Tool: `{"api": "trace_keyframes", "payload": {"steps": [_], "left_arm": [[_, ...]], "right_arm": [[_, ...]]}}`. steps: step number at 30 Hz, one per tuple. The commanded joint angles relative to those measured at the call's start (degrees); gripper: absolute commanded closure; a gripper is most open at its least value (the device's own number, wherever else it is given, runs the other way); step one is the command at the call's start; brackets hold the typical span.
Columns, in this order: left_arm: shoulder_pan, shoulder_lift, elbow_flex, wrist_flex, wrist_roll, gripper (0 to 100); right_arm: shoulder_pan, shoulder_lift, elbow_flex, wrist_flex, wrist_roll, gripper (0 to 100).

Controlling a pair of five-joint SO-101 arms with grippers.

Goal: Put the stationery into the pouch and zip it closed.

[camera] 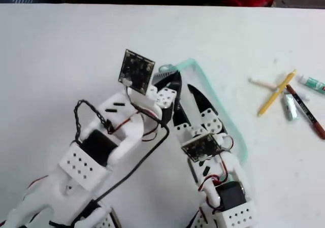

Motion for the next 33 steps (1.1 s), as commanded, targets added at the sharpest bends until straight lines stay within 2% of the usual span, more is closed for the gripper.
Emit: {"api": "trace_keyframes", "payload": {"steps": [1,6,9,11,13,17,20,29,33], "left_arm": [[-1.45,1.89,-0.62,-0.97,-0.35,98],[-1.36,1.80,-0.53,-0.62,-0.26,97],[-2.24,1.54,-0.62,2.99,0.97,86],[-3.74,1.45,-0.88,6.68,8.53,77],[-5.32,1.89,-2.81,10.11,16.44,74],[-4.00,1.89,-9.93,18.90,22.07,74],[-0.84,2.07,-11.78,20.84,26.20,74],[-1.19,2.07,-12.13,19.34,26.11,74],[-1.45,1.98,-11.96,18.02,24.09,74]], "right_arm": [[-0.66,-2.15,-1.32,-0.31,-0.44,98.1],[-0.22,-2.15,-1.23,-0.31,-0.09,98.1],[0.48,-2.15,-1.23,-0.40,-0.09,98.1],[1.89,-2.15,-1.23,-0.84,-0.09,98.1],[3.03,-2.15,-1.05,-2.15,-0.09,98.1],[3.30,-2.15,2.11,-7.96,-0.09,98.1],[2.24,-2.15,4.66,-12.62,-0.09,98.1],[1.89,-2.15,4.66,-12.88,0.00,98.1],[0.57,-2.15,3.78,-9.80,0.62,98.1]]}}
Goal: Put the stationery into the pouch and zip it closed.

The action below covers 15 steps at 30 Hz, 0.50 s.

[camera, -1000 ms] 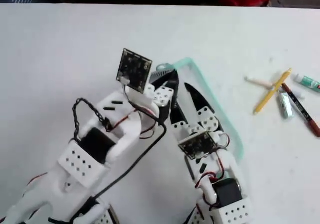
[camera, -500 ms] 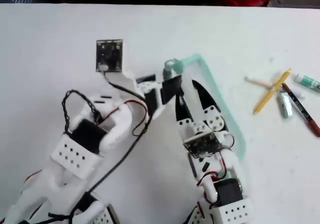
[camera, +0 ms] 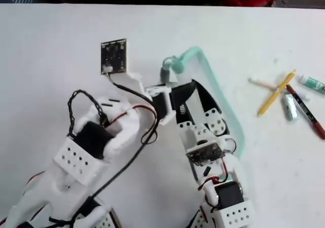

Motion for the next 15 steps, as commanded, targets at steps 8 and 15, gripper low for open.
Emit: {"api": "trace_keyframes", "payload": {"steps": [8,15], "left_arm": [[-2.33,0.13,-2.99,-2.29,-0.62,76],[-2.07,0.13,-2.64,-3.25,-0.79,85]], "right_arm": [[-5.32,-1.19,-4.66,8.66,5.71,98.1],[-5.14,-1.19,-5.19,8.75,5.71,98.1]]}}
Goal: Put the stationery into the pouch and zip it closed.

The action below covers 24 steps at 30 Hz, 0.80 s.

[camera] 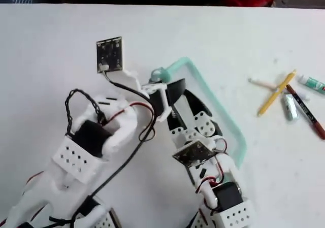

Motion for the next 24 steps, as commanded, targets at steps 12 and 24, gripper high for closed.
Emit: {"api": "trace_keyframes", "payload": {"steps": [12,24], "left_arm": [[-0.57,3.82,-1.05,-5.01,-0.18,72],[-3.30,19.91,-15.74,5.98,-0.09,77]], "right_arm": [[-0.31,-1.10,-3.87,0.22,6.15,98.1],[-0.40,-1.10,-5.10,2.86,6.24,98.1]]}}
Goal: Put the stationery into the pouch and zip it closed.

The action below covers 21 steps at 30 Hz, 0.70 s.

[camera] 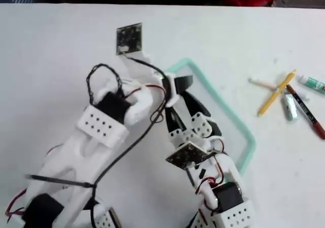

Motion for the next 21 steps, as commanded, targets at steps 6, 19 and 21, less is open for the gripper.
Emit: {"api": "trace_keyframes", "payload": {"steps": [6,19,21], "left_arm": [[-0.92,0.40,-4.22,-0.88,-4.66,96],[-3.47,0.31,-4.57,-1.14,-4.75,98],[-5.32,0.22,-4.75,-1.14,-4.75,98]], "right_arm": [[-0.31,-1.19,-3.69,0.13,0.44,98.1],[-2.07,-1.19,-3.69,1.36,-0.62,73.6],[-1.36,-1.19,-4.04,1.71,-2.11,75.5]]}}
